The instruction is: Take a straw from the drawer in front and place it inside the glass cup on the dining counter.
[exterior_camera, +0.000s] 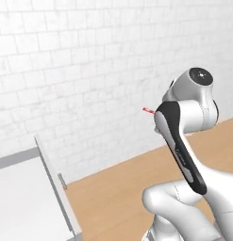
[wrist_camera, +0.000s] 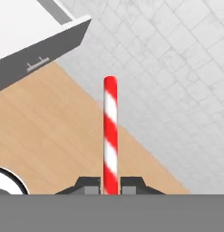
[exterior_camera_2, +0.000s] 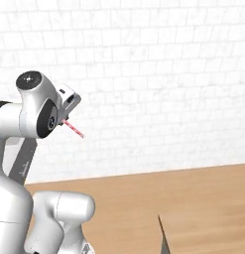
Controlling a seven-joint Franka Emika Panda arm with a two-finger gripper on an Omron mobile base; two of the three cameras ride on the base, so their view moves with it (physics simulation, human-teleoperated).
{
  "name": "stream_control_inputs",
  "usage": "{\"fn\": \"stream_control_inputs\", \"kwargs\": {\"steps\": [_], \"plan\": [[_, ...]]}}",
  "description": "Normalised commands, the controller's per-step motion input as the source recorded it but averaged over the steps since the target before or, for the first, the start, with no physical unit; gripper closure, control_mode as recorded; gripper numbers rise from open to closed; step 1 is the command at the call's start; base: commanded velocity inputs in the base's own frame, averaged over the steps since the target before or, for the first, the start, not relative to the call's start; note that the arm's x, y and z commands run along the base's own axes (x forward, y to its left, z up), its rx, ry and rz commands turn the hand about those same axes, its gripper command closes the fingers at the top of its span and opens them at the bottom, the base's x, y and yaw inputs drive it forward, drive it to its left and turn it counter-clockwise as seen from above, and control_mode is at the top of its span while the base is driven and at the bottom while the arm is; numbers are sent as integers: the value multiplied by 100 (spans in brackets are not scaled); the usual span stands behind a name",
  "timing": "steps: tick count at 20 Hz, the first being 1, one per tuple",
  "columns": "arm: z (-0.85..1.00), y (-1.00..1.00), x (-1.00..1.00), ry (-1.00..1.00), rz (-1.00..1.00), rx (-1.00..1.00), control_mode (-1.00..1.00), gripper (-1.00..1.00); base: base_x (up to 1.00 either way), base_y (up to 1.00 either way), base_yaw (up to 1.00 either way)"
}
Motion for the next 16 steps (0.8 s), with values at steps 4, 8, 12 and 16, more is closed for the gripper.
{"fn": "stream_control_inputs", "kwargs": {"steps": [4,8,12,16], "plan": [[0,0,0,0,0,0,100,100,100,1,-1],[0,0,0,0,0,0,100,100,100,0,-14],[0,0,0,0,0,0,100,100,66,-44,-56],[0,0,0,0,0,0,100,100,38,-46,-69]]}}
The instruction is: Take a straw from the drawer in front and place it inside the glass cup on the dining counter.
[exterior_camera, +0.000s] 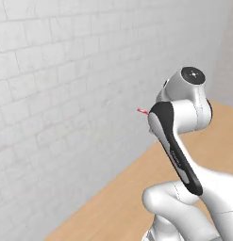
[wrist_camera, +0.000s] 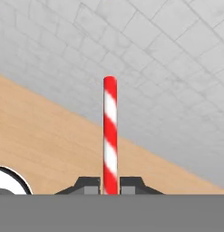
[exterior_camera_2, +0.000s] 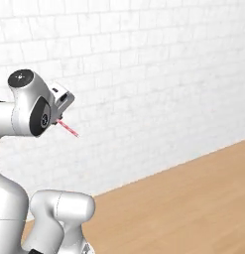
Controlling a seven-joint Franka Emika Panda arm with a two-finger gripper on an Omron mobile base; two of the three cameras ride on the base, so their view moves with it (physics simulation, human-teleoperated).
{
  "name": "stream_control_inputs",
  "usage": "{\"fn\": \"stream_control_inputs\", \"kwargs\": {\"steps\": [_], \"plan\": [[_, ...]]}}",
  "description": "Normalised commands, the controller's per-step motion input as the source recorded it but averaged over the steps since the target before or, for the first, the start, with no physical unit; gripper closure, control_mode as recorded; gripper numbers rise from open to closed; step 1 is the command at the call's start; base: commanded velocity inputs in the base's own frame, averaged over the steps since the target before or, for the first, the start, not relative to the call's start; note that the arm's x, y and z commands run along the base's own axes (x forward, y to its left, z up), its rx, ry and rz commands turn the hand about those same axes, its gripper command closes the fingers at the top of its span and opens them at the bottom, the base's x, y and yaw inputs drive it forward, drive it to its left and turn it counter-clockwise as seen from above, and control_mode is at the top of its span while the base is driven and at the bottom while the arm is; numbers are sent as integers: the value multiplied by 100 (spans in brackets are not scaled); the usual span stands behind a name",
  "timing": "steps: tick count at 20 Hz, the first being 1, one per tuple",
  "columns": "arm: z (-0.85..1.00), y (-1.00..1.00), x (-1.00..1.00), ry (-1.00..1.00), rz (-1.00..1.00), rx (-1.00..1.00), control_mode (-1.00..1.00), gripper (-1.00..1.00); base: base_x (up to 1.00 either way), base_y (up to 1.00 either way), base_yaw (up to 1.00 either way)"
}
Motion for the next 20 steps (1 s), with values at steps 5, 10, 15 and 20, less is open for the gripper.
{"fn": "stream_control_inputs", "kwargs": {"steps": [5,10,15,20], "plan": [[0,0,0,0,0,0,100,100,76,-31,-59],[0,0,0,0,0,0,100,100,60,-38,-62],[0,0,0,0,0,0,100,100,51,-41,-65],[0,0,0,0,0,0,100,100,90,-8,-51]]}}
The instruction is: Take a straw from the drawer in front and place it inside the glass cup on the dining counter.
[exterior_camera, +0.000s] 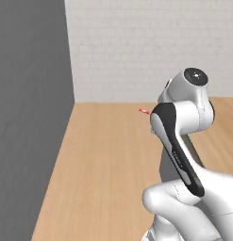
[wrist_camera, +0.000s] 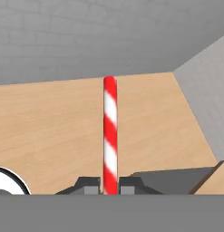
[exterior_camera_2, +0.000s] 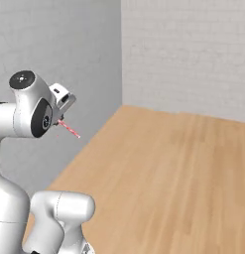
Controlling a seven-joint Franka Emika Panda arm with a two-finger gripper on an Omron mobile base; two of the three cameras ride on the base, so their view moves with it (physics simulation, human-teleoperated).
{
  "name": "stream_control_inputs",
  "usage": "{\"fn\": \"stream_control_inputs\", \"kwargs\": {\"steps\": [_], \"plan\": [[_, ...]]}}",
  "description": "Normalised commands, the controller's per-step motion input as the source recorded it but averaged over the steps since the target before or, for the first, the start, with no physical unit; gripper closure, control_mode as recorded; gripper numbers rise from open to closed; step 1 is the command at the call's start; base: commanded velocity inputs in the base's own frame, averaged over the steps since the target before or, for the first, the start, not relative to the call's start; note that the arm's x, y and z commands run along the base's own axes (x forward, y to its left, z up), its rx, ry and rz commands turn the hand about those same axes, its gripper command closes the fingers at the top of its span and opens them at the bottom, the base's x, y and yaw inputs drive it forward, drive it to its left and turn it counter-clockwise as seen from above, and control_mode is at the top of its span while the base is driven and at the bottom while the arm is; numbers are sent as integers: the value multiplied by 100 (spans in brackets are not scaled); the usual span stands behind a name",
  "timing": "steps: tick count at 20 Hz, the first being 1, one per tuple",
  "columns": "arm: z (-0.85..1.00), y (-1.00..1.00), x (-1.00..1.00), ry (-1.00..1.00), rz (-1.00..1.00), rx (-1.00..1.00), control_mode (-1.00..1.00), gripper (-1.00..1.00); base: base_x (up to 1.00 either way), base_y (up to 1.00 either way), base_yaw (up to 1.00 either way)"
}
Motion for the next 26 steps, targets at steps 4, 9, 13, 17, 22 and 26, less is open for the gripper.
{"fn": "stream_control_inputs", "kwargs": {"steps": [4,9,13,17,22,26], "plan": [[0,0,0,0,0,0,100,100,79,18,-38],[0,0,0,0,0,0,100,100,31,20,-53],[0,0,0,0,0,0,100,100,0,53,-46],[0,0,0,0,0,0,100,100,0,74,-39],[0,0,0,0,0,0,100,100,12,86,-29],[0,0,0,0,0,0,100,100,77,100,-16]]}}
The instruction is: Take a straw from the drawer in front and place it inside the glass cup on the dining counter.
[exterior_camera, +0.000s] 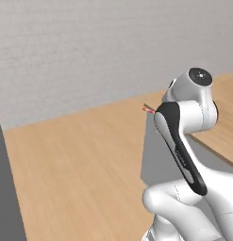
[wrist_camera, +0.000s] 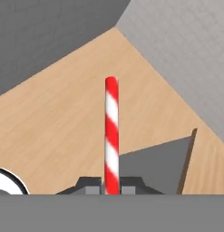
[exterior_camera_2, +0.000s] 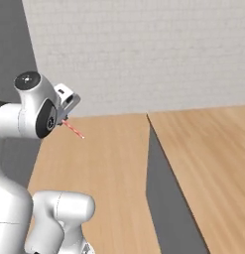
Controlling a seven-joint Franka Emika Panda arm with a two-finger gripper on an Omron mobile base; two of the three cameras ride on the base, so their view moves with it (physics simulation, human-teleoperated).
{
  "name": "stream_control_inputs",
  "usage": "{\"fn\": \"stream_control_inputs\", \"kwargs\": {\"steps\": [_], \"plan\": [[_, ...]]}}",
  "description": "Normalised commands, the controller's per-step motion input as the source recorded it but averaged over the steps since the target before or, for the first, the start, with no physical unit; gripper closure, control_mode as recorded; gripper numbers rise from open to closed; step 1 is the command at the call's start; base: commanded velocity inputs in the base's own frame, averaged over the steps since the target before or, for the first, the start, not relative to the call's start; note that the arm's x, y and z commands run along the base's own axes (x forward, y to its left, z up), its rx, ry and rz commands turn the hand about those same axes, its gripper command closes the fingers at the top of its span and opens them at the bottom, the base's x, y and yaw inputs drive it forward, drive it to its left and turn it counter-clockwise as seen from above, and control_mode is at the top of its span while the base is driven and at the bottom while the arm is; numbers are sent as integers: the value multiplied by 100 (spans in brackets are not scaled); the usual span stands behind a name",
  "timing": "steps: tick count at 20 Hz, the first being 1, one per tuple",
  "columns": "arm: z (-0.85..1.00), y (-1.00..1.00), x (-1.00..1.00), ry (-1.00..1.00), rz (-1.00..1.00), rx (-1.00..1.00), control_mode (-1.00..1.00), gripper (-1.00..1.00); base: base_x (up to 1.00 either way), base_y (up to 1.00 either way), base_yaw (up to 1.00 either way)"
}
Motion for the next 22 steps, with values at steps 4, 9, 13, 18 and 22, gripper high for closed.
{"fn": "stream_control_inputs", "kwargs": {"steps": [4,9,13,18,22], "plan": [[0,0,0,0,0,0,100,100,100,97,-8],[0,0,0,0,0,0,100,100,100,49,-23],[0,0,0,0,0,0,100,100,100,37,-31],[0,0,0,0,0,0,100,100,100,42,-28],[0,0,0,0,0,0,100,100,100,31,-39]]}}
